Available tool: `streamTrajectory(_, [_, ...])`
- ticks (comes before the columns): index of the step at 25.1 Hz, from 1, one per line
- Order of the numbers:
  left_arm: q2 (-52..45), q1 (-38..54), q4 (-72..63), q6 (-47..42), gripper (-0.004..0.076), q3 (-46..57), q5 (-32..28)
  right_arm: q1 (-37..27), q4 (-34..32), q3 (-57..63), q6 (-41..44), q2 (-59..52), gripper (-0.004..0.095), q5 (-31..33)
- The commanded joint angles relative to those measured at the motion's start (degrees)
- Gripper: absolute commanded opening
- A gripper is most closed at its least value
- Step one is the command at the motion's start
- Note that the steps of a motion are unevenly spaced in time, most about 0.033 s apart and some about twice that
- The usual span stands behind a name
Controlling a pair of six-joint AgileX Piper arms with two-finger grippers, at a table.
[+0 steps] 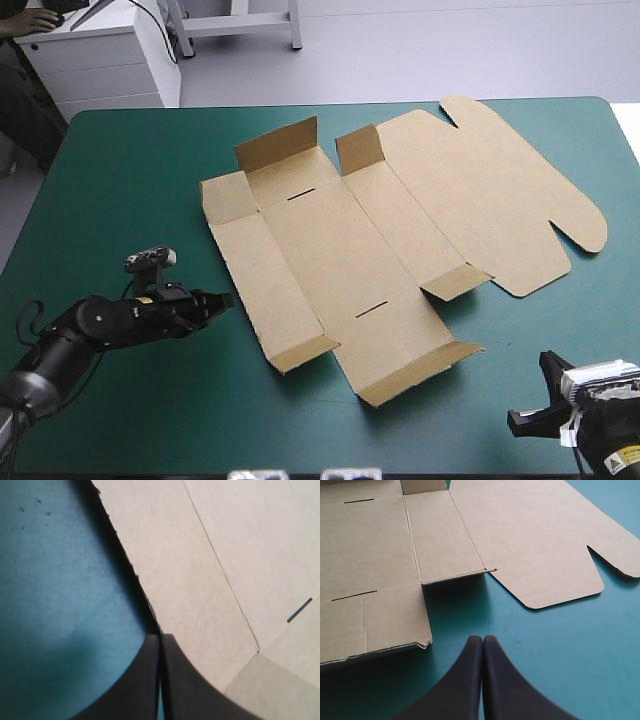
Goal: Fold the box
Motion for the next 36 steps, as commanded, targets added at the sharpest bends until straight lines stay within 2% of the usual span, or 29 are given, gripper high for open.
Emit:
streamTrajectory(1, [2.7,-0.3,-5.9,2.9,-0.0008,-1.9,-4.5,0.2,0.4,-1.3,-0.3,1.2,-0.0019,-3.6])
streamTrajectory(6, [5.5,-0.3,-5.2,2.9,-0.0001,-1.9,-5.4,0.2,0.4,-1.3,-0.3,1.2,-0.0019,-3.6])
streamTrajectory(8, [6.5,-0.3,-5.2,2.9,0.0071,-1.9,-5.2,0.2,0.4,-1.3,-0.3,1.2,-0.0019,-3.7])
streamTrajectory(10, [7.8,-0.3,-6.1,2.4,0.0228,-1.9,-5.1,0.2,0.4,-1.2,-0.3,1.2,-0.0019,-3.9])
streamTrajectory(11, [9.1,-0.3,-8.5,2.0,0.0353,-1.9,-5.1,0.2,0.4,-1.2,-0.3,1.2,-0.0019,-4.1])
streamTrajectory(13, [11.7,-0.3,-15.5,2.0,0.0492,-1.9,-5.1,0.2,0.4,-1.1,-0.3,1.2,-0.0019,-4.3])
streamTrajectory(17, [14.6,-0.3,-24.3,3.5,0.0494,-1.9,-4.8,0.2,0.5,-0.7,-0.3,1.2,-0.0019,-5.3])
streamTrajectory(29, [24.8,-0.3,-48.1,22.6,0.0494,-1.9,-4.4,0.2,0.5,-0.7,-0.2,1.2,-0.0019,-5.3])
streamTrajectory(33, [30.5,-0.3,-58.0,32.3,0.0494,-2.0,0.8,0.2,0.5,-0.7,-0.2,1.2,-0.0019,-5.3])
streamTrajectory(36, [34.6,-0.3,-58.0,37.5,0.0494,-4.2,5.3,0.2,0.5,-0.7,-0.2,1.2,-0.0019,-5.3])
